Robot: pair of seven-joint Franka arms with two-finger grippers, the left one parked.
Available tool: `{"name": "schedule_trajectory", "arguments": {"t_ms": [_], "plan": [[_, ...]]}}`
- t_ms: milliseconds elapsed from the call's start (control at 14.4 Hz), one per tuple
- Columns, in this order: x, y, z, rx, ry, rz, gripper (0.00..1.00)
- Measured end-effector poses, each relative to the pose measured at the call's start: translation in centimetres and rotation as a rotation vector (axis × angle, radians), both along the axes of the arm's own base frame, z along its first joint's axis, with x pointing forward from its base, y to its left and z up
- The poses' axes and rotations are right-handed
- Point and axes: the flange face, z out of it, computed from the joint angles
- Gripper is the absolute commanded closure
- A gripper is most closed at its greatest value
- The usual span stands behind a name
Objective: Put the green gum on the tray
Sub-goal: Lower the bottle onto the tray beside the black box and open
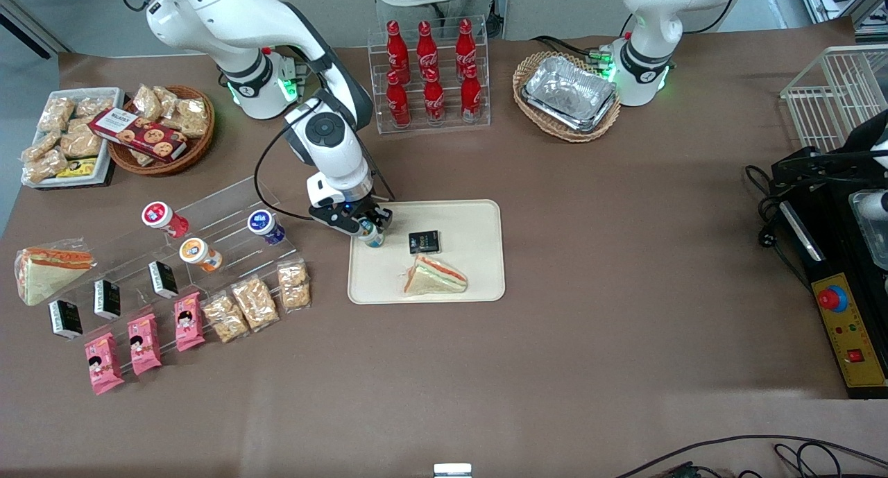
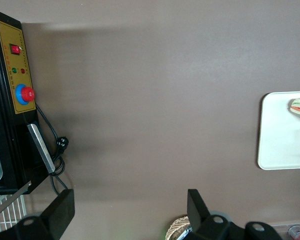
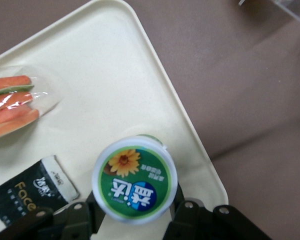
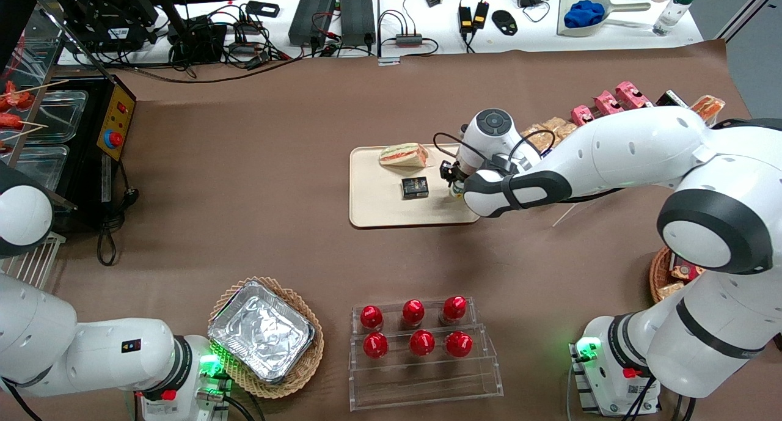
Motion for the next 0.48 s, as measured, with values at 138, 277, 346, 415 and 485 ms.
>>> {"name": "schedule_trajectory", "arguments": {"t_ms": [138,277,346,415,485], "plan": [[-0.08,0.10,-0.55,0.001,0.000,-0.004,0.00],[-0.04,0.10,-0.53,0.002,-0.002,-0.007,0.00],[0.00,0.09,-0.50,0.003,-0.003,-0.009,0.00],[0.03,0.08,-0.49,0.003,-0.003,-0.010,0.00],[0.05,0.07,-0.47,0.004,-0.004,-0.011,0.00]]}}
